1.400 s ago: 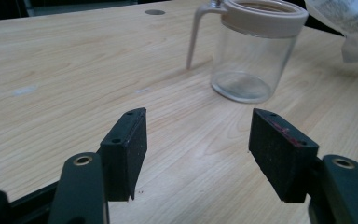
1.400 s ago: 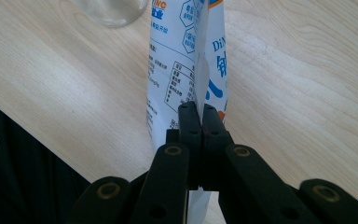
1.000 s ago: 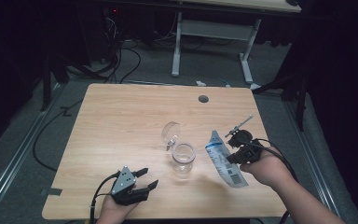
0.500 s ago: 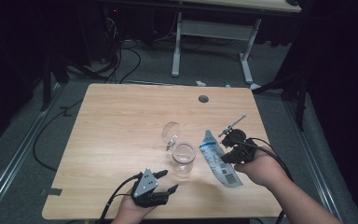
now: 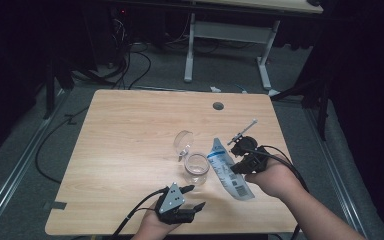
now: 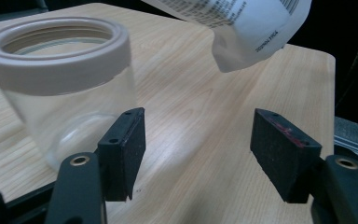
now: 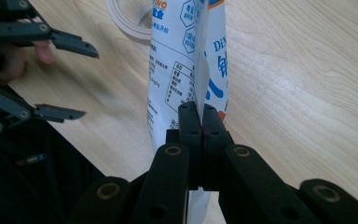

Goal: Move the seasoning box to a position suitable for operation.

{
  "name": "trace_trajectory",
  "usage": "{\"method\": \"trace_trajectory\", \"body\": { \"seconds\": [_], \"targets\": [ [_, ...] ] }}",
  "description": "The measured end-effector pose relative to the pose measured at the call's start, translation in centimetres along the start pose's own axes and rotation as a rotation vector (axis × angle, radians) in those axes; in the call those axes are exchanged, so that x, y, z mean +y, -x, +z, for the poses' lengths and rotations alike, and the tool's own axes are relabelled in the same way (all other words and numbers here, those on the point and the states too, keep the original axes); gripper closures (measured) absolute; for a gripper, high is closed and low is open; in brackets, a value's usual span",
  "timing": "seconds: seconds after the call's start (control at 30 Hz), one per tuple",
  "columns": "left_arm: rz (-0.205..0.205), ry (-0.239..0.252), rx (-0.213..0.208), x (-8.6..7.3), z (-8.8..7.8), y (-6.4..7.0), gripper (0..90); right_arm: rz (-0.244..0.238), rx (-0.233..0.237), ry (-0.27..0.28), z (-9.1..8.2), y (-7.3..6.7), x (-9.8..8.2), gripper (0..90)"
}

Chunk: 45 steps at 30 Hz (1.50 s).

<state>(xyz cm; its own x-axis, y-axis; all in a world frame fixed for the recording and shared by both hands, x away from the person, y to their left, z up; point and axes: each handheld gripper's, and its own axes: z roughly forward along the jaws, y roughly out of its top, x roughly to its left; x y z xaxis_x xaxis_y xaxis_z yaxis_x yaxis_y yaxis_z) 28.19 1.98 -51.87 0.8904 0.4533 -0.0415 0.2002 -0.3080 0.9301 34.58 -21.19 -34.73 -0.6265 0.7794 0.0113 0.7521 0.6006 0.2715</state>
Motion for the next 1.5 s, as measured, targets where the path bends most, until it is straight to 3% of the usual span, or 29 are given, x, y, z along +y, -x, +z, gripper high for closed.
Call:
{"method": "trace_trajectory", "body": {
  "seconds": [0.8,0.87,0.93,1.5],
  "targets": [
    [0.044,0.014,-0.042,0.8,2.8,1.7,33.0,-0.042,0.021,0.007,0.0,-1.9,0.8,90.0],
    [0.042,0.014,-0.047,0.8,3.1,1.9,32.9,-0.021,0.024,0.002,0.1,-2.1,0.9,90.0],
    [0.043,0.016,-0.05,0.8,3.4,2.0,32.6,-0.042,0.029,0.005,0.2,-2.1,0.9,90.0],
    [0.063,0.028,-0.029,1.9,5.3,2.5,29.8,-0.054,0.042,0.018,-0.5,-3.2,1.6,90.0]
  ]
}}
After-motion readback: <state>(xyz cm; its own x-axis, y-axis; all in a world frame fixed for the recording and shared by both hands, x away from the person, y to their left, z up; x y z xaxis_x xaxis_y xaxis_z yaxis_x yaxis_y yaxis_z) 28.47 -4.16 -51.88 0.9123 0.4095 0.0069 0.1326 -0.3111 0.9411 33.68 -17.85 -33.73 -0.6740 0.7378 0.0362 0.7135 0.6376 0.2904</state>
